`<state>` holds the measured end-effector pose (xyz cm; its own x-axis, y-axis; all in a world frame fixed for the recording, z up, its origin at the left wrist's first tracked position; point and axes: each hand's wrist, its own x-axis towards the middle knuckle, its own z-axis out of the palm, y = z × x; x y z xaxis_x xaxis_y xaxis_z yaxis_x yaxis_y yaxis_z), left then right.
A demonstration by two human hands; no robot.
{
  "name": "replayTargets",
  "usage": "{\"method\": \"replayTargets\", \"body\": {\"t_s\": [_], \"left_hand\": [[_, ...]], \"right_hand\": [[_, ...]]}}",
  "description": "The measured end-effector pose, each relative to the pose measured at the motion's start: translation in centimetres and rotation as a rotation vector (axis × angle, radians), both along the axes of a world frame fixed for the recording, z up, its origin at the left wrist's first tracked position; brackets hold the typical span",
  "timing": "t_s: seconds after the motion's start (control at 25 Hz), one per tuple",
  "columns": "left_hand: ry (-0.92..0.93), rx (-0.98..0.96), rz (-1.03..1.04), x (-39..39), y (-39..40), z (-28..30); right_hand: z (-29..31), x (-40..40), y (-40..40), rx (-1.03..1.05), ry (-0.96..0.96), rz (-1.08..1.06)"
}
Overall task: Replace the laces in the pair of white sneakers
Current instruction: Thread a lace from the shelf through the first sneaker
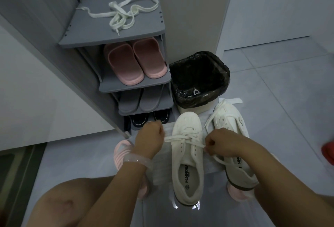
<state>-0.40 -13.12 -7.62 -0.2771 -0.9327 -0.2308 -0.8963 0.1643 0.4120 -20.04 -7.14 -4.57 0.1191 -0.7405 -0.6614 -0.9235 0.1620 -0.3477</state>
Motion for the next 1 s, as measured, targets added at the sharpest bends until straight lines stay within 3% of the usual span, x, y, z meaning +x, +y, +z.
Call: {"method": "replayTargets", "body": {"t_s": [0.16, 0.32, 0.4, 0.52, 0.6, 0.76, 0.92, 1.0], "left_hand": [[0.095, 0.286, -0.173, -2.4, 2.4, 0.4], [0.211, 0.572, -0.055, -2.1, 2.2, 0.4], [0.246, 0.626, -0.001, -1.9, 1.9, 0.4], [0.249, 0.658, 0.010, -2.1, 1.8, 0.3], [0.250, 0.678, 0.020, -2.1, 1.8, 0.4], [0.249, 0.689, 0.034, -2.1, 1.7, 0.5], [0.225, 0.679, 0.022, -2.3, 1.8, 0.7], [0.120, 0.552, -0.084, -2.5, 2.0, 0.4]], "right_hand": [[0.6, 0.3, -0.3, -0.024, -0.179, -0.176], [1.4, 0.1, -0.7, -0.218, -0.396, -0.739], [1.8, -0.8, -0.9, -0.382, -0.442, -1.030], [3.2, -2.6, -1.3, -0.618, -0.687, -1.285], [3.9, -3.1, -1.3, -0.729, -0.820, -1.328], [4.2, -2.0, -1.1, -0.842, -0.853, -1.258], [4.3, -1.9, -1.3, -0.806, -0.920, -1.224], [4.2, -1.5, -1.5, -0.726, -0.929, -1.098]]}}
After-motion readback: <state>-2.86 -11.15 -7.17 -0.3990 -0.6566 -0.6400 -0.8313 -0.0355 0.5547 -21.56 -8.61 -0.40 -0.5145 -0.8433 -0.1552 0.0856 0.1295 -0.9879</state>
